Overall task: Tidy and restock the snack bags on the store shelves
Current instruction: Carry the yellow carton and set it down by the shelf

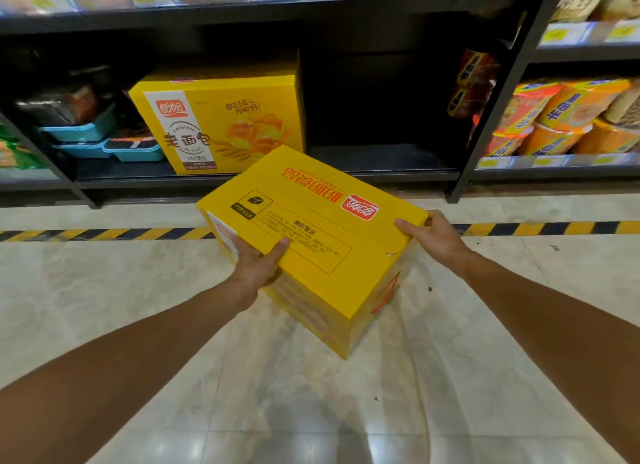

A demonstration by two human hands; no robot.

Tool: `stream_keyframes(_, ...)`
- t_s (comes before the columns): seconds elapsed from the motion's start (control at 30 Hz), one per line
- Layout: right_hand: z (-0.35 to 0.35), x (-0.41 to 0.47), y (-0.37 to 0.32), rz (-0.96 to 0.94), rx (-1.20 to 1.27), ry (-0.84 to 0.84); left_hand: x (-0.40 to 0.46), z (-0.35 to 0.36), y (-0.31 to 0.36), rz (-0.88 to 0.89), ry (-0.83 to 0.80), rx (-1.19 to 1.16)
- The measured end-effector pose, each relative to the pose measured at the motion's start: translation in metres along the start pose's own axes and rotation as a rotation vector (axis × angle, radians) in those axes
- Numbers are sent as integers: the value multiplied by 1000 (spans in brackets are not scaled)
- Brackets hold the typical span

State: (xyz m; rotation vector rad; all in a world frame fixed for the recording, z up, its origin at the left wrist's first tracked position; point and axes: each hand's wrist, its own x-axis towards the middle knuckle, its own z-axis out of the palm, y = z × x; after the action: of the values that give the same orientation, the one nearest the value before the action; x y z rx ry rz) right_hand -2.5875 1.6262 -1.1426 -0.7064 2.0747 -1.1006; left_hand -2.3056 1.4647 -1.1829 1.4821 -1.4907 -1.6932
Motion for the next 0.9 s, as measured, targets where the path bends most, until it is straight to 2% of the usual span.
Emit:
stream_keyframes(0.1, -3, -13, 0, -51, -41, -9, 14, -20, 5, 24, 1, 49)
stream_keyframes(0.23, 1, -32, 8, -102, -37, -53, -5, -15, -2, 100, 83, -57)
stream_keyframes(0.37, 2, -37, 17, -18, -46, -261, -69, 10, -24, 108, -194, -11)
stream_keyframes(0.43, 3, -40, 17, -7, -72, -287, -86, 10, -38, 77, -313, 58)
stream_keyframes(0.57, 5, -50, 11, -17, -163, -186, -84, -2, -39, 82, -402, 165)
stream_keyframes(0.77, 15, -67, 11, -90, -386, -58, -88, -44, -22, 208, -470, 293)
stream_keyframes(0.83, 14, -72, 6, -136, -413, 23, -90, -57, -12, 250, -453, 289)
stream_keyframes(0.9, 11, -73, 0, -197, -377, 100, -94, -65, 1, 279, -369, 221)
